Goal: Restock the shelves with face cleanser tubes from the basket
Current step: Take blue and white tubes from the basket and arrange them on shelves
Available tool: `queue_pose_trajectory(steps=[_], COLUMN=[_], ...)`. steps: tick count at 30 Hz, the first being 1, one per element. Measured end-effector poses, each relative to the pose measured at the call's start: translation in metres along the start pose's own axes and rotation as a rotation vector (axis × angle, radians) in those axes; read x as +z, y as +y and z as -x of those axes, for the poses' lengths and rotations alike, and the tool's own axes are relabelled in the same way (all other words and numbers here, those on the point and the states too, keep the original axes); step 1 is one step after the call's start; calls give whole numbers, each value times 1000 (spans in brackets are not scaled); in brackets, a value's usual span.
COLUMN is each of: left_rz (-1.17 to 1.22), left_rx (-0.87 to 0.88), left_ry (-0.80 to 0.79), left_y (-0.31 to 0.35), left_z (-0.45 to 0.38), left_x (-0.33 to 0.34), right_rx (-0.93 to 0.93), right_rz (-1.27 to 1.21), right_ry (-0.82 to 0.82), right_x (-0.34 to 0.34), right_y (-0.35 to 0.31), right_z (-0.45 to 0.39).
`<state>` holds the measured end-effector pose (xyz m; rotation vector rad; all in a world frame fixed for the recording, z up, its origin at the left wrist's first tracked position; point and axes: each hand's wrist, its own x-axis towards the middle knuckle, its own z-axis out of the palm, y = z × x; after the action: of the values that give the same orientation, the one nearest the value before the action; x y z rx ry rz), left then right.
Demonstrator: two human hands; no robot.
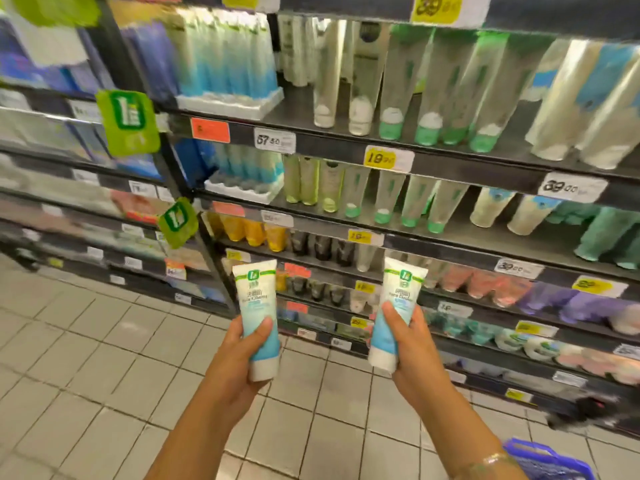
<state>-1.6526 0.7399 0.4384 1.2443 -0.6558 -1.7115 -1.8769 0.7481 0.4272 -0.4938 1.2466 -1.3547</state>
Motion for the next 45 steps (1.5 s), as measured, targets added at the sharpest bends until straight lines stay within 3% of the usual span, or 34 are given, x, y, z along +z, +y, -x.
queue_pose_trajectory(steps=[6, 11, 25, 32, 38, 45], left_rz=[18, 34, -39, -67, -108, -147], left_rx=[73, 145, 368, 404, 394, 395], left_ry=[-13, -60, -65, -92, -192, -332], left_y=[64, 102, 234, 268, 289, 315], left_z=[-8, -36, -140, -173, -200, -225], left_x=[-63, -73, -63, -67, -74, -74], right_rx=[22, 28, -174, -364, -685, -782], right_rz=[-124, -267, -130, 13, 118, 207], right_ry=[-72, -151, -429, -325, -187, -81], right_x=[90, 132, 280, 346, 382, 409], right_y=[2, -17, -99, -133, -142, -143], right_z=[-5, -26, -167, -215, -229, -243])
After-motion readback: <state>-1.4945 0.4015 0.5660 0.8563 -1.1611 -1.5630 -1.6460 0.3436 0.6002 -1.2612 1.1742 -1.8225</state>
